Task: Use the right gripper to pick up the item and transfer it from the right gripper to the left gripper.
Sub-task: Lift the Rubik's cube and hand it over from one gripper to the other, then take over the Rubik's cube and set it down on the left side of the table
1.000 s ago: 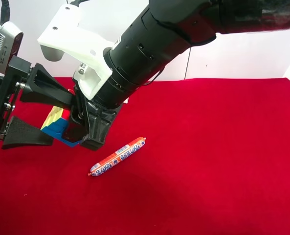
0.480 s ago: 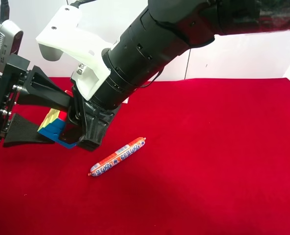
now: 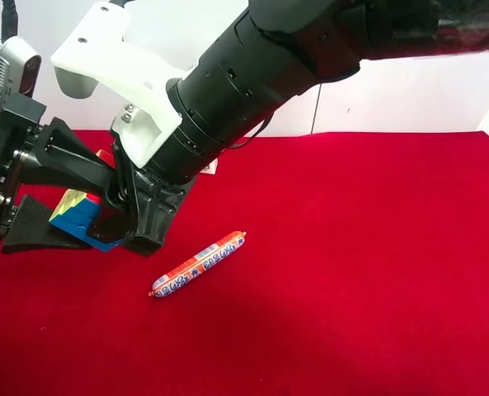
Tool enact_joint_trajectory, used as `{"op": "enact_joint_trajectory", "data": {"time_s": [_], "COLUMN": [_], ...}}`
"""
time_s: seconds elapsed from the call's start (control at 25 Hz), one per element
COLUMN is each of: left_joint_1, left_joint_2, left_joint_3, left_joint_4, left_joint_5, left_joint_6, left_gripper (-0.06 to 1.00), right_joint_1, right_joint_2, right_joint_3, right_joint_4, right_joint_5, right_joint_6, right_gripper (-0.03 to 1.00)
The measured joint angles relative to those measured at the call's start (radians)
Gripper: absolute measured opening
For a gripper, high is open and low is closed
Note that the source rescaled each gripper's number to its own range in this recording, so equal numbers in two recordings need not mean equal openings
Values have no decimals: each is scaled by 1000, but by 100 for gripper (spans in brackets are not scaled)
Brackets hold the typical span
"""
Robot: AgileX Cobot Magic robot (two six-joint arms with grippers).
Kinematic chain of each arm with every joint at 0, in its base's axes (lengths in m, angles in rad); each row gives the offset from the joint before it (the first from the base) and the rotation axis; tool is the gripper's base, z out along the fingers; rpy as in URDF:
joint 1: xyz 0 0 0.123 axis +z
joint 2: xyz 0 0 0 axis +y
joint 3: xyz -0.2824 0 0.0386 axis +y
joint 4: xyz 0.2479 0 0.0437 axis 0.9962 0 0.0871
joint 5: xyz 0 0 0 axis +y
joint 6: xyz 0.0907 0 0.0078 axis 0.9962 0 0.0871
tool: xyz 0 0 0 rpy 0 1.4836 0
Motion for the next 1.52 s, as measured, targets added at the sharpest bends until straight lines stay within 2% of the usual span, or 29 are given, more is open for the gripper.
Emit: {"op": "enact_joint_trajectory", "data": {"time_s": [0.12, 0.24, 0.88, 0.92, 0.96, 1.0, 1.04, 1.08, 1.2, 1.36, 1.52], "left_joint_1": [0, 0, 2, 2, 2, 2, 2, 2, 2, 2, 2], "left_joint_2": [0, 0, 0, 0, 0, 0, 0, 0, 0, 0, 0], "left_joint_3": [0, -1, -4, -4, -4, -4, -4, -4, -4, -4, -4], "left_joint_4": [-6, -12, -19, -11, -9, -8, -8, -8, -8, -8, -8], "left_joint_5": [7, 21, 30, 32, 32, 32, 32, 32, 32, 32, 32], "left_joint_6": [0, 0, 37, 41, 42, 42, 44, 44, 44, 44, 44], "left_gripper": [30, 0, 1, 1, 1, 1, 1, 1, 1, 1, 1], "right_joint_1": [0, 0, 1, 1, 1, 1, 1, 1, 1, 1, 1], "right_joint_2": [0, 2, 2, 2, 1, -1, -1, -1, -1, -21, -83], "right_joint_3": [0, 0, 0, 0, 0, 0, 0, 0, 0, 0, 0], "right_joint_4": [0, 0, 0, 6, 12, 15, 15, 15, 15, 5, -78], "right_joint_5": [0, 0, 0, -1, -9, -16, -25, -29, -31, -17, 40], "right_joint_6": [-5, -7, -7, -4, 4, 12, 20, 32, 45, 54, 160], "right_gripper": [0, 0, 1, 17, 46, 66, 80, 88, 97, 99, 99]}}
